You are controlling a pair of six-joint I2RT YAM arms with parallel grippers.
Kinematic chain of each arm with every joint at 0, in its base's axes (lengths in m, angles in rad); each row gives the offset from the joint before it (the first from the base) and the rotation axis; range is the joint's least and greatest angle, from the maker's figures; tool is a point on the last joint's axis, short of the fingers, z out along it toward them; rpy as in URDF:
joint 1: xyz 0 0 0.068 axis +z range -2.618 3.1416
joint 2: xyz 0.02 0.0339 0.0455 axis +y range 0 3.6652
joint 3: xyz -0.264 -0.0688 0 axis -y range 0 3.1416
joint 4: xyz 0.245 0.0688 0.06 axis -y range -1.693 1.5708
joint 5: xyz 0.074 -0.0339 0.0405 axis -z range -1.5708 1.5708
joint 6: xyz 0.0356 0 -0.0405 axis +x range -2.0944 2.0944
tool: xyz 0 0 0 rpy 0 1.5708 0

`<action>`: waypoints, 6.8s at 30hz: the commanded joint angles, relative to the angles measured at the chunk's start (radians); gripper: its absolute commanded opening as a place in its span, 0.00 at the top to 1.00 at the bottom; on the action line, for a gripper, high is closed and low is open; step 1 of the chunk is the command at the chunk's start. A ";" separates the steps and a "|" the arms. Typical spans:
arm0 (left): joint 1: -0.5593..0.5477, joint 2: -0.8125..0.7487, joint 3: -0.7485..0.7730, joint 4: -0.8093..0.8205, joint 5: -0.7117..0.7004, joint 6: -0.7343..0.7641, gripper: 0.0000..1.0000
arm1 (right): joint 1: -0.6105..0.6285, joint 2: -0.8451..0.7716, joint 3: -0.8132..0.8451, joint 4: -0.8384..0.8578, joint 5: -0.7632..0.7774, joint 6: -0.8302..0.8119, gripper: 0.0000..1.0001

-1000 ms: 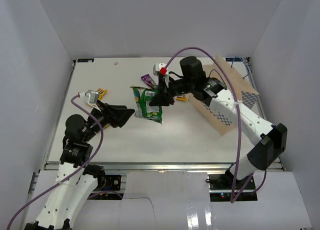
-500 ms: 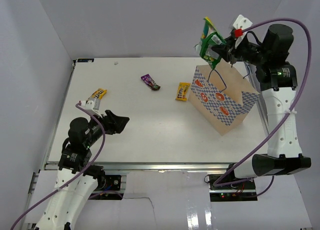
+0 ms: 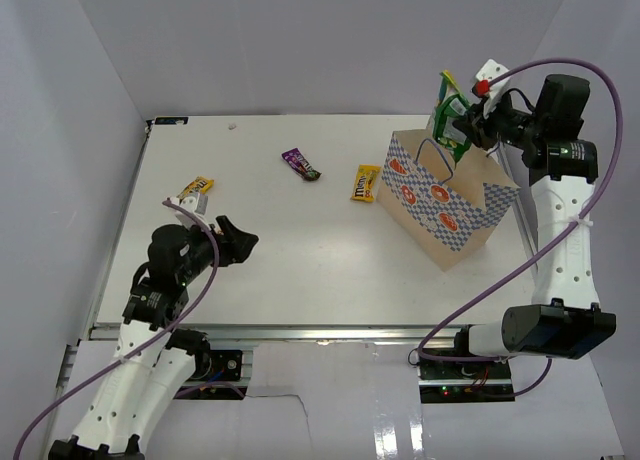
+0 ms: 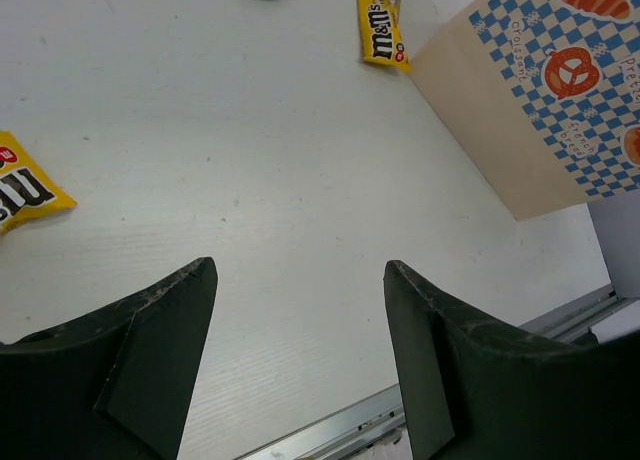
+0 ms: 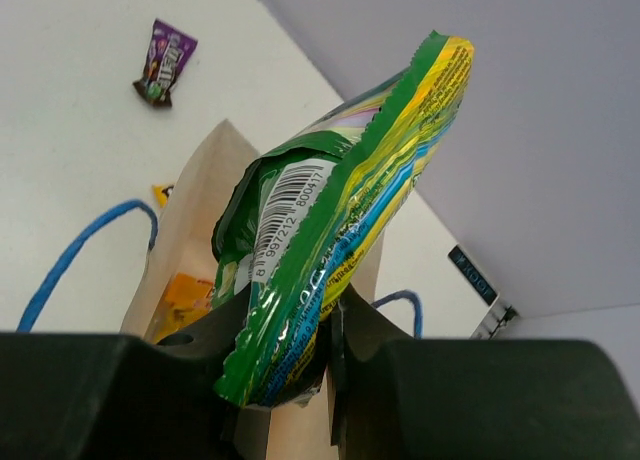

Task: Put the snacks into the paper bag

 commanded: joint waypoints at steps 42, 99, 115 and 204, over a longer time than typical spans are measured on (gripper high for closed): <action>0.329 0.896 0.165 -0.072 -0.401 -1.078 0.21 | 0.085 -0.019 0.041 0.011 -0.322 0.179 0.06; 0.013 0.414 -0.221 1.048 0.778 -0.351 0.75 | 0.879 0.349 -0.329 0.577 -0.181 1.270 0.50; 0.013 0.281 -0.258 1.030 0.798 -0.331 0.06 | 0.846 0.307 -0.145 0.455 -0.253 0.879 0.92; 0.395 1.204 0.527 0.307 0.175 0.611 0.78 | 0.092 0.122 0.216 0.067 -0.452 0.431 0.11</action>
